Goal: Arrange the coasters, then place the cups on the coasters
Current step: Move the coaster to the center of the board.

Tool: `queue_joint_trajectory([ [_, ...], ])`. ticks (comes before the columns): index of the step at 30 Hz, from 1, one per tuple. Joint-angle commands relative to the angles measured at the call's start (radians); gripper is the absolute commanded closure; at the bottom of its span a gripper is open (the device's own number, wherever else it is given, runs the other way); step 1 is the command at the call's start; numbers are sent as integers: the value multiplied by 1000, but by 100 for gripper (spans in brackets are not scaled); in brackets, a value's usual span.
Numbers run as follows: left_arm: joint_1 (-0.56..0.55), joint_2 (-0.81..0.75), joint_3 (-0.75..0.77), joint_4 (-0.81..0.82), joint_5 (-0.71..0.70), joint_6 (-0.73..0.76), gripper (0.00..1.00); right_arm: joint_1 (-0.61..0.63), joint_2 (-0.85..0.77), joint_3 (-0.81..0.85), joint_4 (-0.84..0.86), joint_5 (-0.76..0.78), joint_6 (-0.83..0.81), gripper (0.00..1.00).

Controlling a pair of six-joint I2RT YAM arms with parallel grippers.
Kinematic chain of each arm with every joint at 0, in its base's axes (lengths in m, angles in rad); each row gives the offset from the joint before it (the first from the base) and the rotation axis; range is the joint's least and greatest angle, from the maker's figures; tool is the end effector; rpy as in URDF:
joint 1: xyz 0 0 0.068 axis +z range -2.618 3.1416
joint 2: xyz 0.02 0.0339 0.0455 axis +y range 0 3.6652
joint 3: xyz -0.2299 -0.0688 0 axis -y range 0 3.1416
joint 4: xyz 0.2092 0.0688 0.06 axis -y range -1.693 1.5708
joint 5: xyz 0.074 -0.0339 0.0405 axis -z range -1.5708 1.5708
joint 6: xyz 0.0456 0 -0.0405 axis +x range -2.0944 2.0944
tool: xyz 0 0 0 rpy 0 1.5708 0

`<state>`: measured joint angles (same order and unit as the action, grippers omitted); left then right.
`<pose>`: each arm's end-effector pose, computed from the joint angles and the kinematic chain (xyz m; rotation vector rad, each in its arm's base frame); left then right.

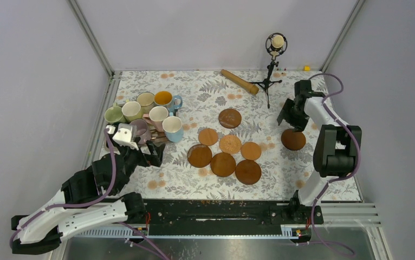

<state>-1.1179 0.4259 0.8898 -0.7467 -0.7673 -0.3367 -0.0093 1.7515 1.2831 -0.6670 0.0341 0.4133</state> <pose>0.0606 -0.0522 0.3259 0.1718 1.7772 -0.3377 0.3255 -0.0046 0.1903 0.5778 2.6450 0.0749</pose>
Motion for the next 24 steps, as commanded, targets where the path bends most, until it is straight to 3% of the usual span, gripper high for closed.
queue_joint_trajectory([
  [1, 4, -16, -1, 38, 3, 7, 2, -52, 7, 64, -30, 50, -93, 23],
  [6, 4, -17, -3, 39, 0, 7, 2, -90, 66, 162, -75, 97, -145, 13],
  [16, 4, -26, -3, 39, -4, 8, 2, -130, 257, 330, -192, 90, -236, 16],
  [24, 4, -12, -5, 46, 3, 16, 1, -130, 317, 342, -224, 107, -304, 18],
])
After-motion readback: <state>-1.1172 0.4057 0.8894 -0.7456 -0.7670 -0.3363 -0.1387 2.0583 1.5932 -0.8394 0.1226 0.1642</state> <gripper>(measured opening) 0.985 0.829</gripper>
